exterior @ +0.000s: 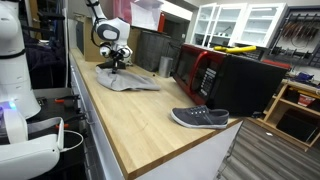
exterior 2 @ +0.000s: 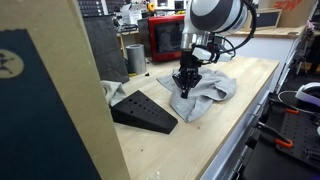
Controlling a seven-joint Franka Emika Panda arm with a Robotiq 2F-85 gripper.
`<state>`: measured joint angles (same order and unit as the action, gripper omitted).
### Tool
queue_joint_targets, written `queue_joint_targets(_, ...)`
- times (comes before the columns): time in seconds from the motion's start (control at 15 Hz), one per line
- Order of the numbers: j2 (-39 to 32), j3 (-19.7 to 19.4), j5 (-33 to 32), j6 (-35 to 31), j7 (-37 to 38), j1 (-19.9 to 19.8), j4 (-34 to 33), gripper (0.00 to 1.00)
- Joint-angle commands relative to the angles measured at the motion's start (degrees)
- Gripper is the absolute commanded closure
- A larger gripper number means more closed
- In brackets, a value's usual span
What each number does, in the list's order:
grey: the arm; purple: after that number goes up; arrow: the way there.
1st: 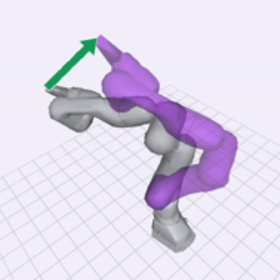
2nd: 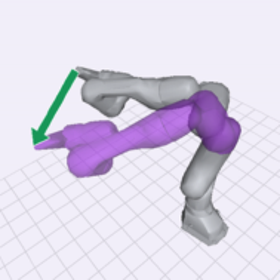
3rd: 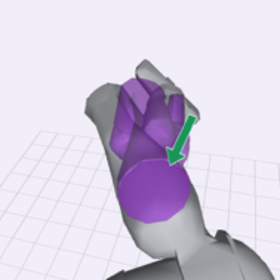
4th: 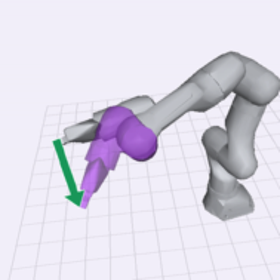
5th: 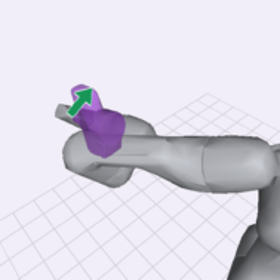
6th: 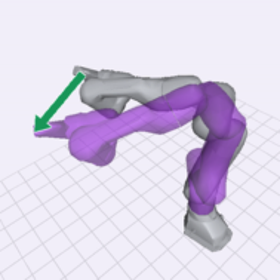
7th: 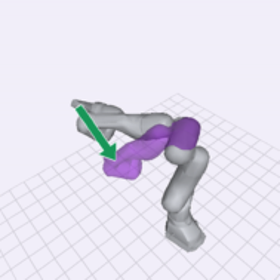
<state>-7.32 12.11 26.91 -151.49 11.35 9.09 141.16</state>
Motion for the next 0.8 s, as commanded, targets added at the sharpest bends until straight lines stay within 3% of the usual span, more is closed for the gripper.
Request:
queue_joint_targets(0.0,0.55,0.55,3.31,0.70,-4.24,-0.72,-1.02,0.72)
queue_joint_targets(0.4,14.40,-4.27,7.09,8.05,-10.02,-4.94,3.25,0.28)
queue_joint_targets(0.67,20.69,-11.75,2.04,12.88,-9.90,-8.89,4.93,0.01)
queue_joint_targets(0.73,21.26,-13.59,-0.06,12.88,-9.72,-10.31,5.40,0.00)
